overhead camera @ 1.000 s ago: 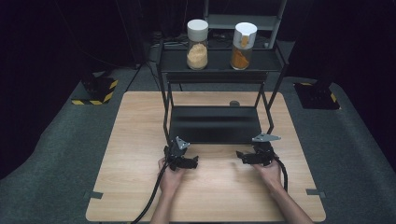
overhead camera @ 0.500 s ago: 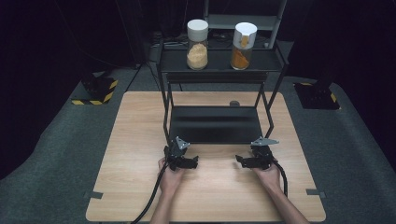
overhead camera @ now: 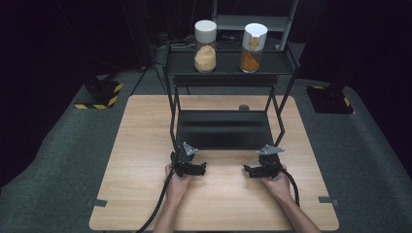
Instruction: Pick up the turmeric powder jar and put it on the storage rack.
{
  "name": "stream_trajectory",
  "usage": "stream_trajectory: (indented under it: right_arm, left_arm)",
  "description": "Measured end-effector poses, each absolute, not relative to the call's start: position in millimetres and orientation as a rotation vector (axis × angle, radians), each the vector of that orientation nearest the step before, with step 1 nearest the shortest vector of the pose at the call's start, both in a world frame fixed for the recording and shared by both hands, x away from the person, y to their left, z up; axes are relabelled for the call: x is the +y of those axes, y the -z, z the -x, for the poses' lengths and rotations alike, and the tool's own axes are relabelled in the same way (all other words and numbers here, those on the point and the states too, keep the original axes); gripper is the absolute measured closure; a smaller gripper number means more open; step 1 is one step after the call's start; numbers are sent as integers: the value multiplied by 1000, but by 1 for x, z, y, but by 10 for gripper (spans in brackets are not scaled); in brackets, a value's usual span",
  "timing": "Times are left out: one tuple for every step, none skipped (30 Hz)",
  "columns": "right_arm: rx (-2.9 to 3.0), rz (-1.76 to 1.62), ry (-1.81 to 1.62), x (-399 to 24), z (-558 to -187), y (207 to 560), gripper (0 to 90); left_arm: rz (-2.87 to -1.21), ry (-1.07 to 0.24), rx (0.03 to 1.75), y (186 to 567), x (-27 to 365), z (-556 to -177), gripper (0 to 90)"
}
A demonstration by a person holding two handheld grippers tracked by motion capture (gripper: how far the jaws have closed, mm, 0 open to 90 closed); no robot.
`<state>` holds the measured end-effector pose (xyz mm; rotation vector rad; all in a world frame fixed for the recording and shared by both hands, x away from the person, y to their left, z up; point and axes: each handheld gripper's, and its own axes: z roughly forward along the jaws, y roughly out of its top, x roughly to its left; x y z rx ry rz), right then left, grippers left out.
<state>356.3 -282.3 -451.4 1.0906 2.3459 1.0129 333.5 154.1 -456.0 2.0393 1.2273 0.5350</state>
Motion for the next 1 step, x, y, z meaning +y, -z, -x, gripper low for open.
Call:
stream_trajectory:
  right_arm:
    - [2346,-1091,-1014,-282,-356,451,87]
  left_arm:
    - [-2039,-536,1228,456,154,-333,61]
